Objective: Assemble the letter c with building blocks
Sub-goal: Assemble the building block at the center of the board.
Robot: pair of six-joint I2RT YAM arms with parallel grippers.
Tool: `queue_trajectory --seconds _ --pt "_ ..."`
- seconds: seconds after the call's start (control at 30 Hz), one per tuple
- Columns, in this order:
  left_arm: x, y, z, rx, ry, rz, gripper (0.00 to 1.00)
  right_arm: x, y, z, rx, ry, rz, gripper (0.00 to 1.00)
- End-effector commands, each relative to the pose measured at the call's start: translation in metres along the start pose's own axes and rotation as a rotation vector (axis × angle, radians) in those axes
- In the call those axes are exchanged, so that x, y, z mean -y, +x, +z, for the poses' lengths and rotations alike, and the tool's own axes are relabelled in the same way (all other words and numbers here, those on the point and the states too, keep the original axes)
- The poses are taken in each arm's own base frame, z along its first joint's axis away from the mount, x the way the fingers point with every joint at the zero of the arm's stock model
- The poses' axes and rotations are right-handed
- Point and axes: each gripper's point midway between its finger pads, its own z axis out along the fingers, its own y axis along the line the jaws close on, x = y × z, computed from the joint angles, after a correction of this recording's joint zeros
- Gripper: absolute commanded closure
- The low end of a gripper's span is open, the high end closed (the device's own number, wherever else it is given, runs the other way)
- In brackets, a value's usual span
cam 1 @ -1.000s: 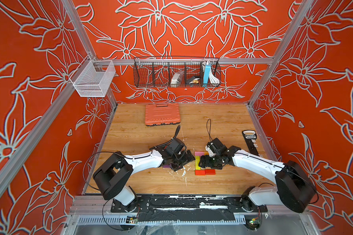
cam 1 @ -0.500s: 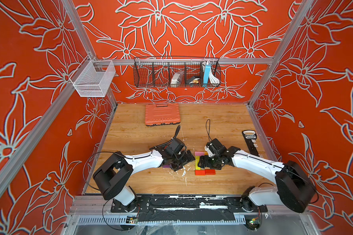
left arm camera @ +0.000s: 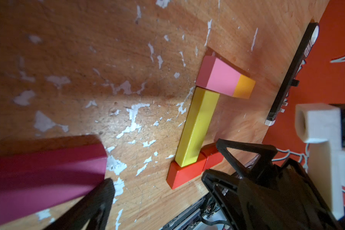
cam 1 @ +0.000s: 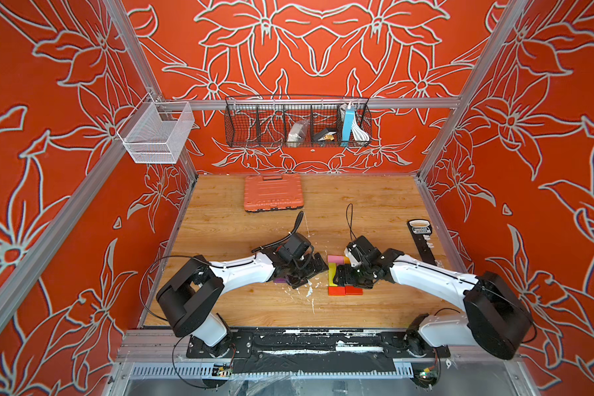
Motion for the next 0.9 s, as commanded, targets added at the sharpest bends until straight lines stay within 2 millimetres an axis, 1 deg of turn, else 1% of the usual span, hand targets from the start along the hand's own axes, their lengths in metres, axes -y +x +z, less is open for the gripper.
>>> queue_trajectory --seconds 0.0,0.6,0.7,0.77,0.87 --pt "0.005 0.000 -0.001 0.004 0.006 -0.006 0.02 0.002 0.003 -0.001 0.008 0.006 0.003 0.19" --pt "0.005 0.001 -0.001 0.003 0.008 -0.005 0.01 -0.003 0.001 -0.001 0.008 -0.007 0.003 0.19" --pt "0.003 0.001 -0.001 0.002 0.005 -0.006 0.01 -0.004 -0.002 -0.005 0.022 -0.004 0.000 0.18" --pt "0.003 0.003 -0.001 -0.004 0.006 -0.006 0.01 -0.005 -0.005 -0.012 0.038 0.008 -0.005 0.16" --pt "0.004 0.006 -0.002 -0.007 0.010 -0.003 0.01 0.002 -0.012 -0.027 0.081 0.061 -0.007 0.12"
